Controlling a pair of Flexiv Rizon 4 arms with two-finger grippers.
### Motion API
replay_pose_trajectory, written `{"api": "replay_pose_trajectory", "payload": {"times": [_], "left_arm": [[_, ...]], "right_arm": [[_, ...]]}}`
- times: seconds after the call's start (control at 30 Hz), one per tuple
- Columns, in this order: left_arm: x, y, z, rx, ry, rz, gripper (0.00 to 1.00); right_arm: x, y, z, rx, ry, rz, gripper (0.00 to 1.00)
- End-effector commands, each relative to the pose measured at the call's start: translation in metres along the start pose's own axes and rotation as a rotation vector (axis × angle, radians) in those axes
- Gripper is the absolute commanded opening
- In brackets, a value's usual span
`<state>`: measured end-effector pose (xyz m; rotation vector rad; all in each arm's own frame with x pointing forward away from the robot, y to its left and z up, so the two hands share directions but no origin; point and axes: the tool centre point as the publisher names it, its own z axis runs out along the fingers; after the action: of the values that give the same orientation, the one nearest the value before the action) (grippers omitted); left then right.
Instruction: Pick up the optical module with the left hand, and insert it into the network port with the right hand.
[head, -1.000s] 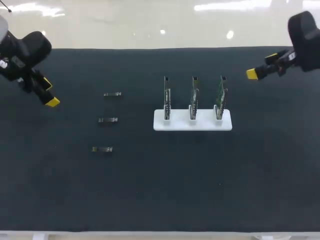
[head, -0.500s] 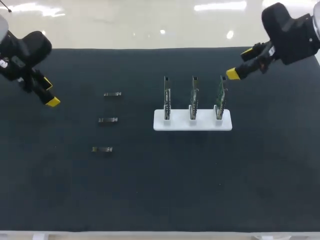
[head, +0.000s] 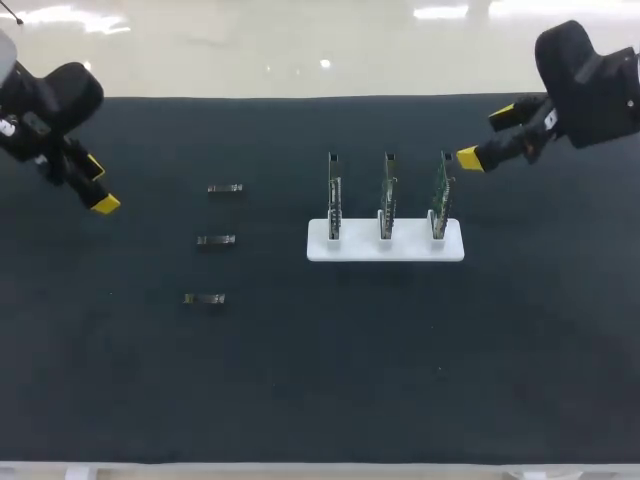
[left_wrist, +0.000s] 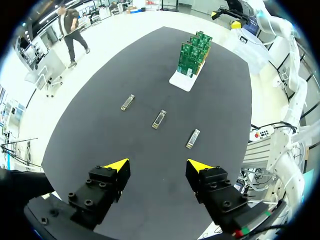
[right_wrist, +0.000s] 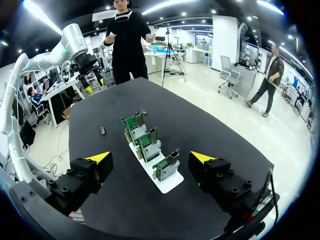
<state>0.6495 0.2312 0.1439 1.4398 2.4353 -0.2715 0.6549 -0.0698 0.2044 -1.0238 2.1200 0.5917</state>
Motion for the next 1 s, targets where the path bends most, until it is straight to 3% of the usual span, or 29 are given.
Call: {"api": "replay_pose_trajectory", "payload": {"times": [0.03, 0.23, 0.53, 0.73, 1.0], "left_arm": [[-0.005, -0.011, 0.004, 0.043, 0.019, 0.079, 1.0], [-0.003, -0.028, 0.009, 0.152, 0.063, 0.262, 1.0], [0.005, -0.038, 0.03, 0.194, 0.167, 0.477, 1.0], [0.009, -0.038, 0.057, 0.172, 0.217, 0.508, 1.0], [0.009, -0.041, 0.09, 0.132, 0.26, 0.45, 1.0]], "right_arm": [[0.0, 0.0, 0.0, 0.001, 0.0, 0.0, 1.0], [0.0, 0.0, 0.0, 0.001, 0.0, 0.0, 1.0], [0.0, 0.0, 0.0, 0.001, 0.0, 0.0, 1.0], [0.0, 0.0, 0.0, 0.001, 0.0, 0.0, 1.0], [0.0, 0.0, 0.0, 0.001, 0.0, 0.0, 1.0]]}}
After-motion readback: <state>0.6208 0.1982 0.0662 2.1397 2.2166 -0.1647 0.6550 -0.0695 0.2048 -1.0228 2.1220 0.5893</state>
